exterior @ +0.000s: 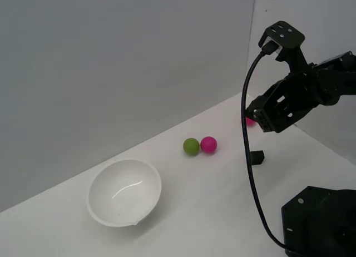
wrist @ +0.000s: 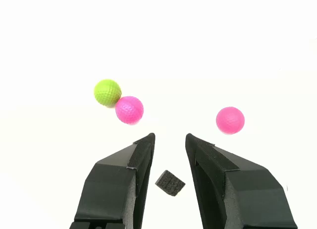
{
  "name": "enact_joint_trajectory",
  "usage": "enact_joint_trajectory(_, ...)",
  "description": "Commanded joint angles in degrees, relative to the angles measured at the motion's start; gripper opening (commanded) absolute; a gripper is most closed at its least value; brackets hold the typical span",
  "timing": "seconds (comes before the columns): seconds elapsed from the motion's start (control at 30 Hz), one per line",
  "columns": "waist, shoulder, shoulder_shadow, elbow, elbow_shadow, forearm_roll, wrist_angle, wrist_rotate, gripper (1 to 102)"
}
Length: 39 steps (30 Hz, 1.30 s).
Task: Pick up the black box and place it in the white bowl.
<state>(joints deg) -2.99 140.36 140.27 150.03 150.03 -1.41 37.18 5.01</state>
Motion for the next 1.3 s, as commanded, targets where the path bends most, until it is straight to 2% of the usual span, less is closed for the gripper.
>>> enact_joint_trajectory(0.0,-0.35,-3.16,-3.25,-1.93,-2.11,-1.23,0.88,0.26,33)
enact_joint_trajectory(0.23,3.43,-12.66,-12.66,-5.36,-5.45,-2.02,3.43,0.0,33)
enact_joint_trajectory(0.37,6.42,-17.14,-17.05,-7.38,-7.56,-2.02,7.29,0.18,33)
enact_joint_trajectory(0.53,6.77,-20.57,-20.48,-8.44,-8.7,-2.81,11.07,0.18,35)
enact_joint_trajectory(0.67,7.29,-21.71,-21.71,-8.53,-8.7,-3.96,13.36,0.26,54)
enact_joint_trajectory(0.87,8.61,-23.64,-23.64,-8.53,-8.61,-3.96,14.85,0.26,55)
enact_joint_trajectory(0.93,8.61,-24.61,-24.61,-8.53,-8.7,-3.96,15.12,0.26,59)
enact_joint_trajectory(1.03,8.61,-25.75,-25.75,-8.53,-8.61,-3.96,15.12,0.26,74)
enact_joint_trajectory(1.13,8.61,-27.07,-27.07,-8.61,-8.7,-3.96,15.03,0.26,97)
enact_joint_trajectory(1.17,8.61,-27.6,-27.6,-8.53,-8.7,-3.96,15.03,0.26,100)
enact_joint_trajectory(1.27,8.79,-29.18,-29.27,-8.53,-8.7,-3.96,14.68,0.26,100)
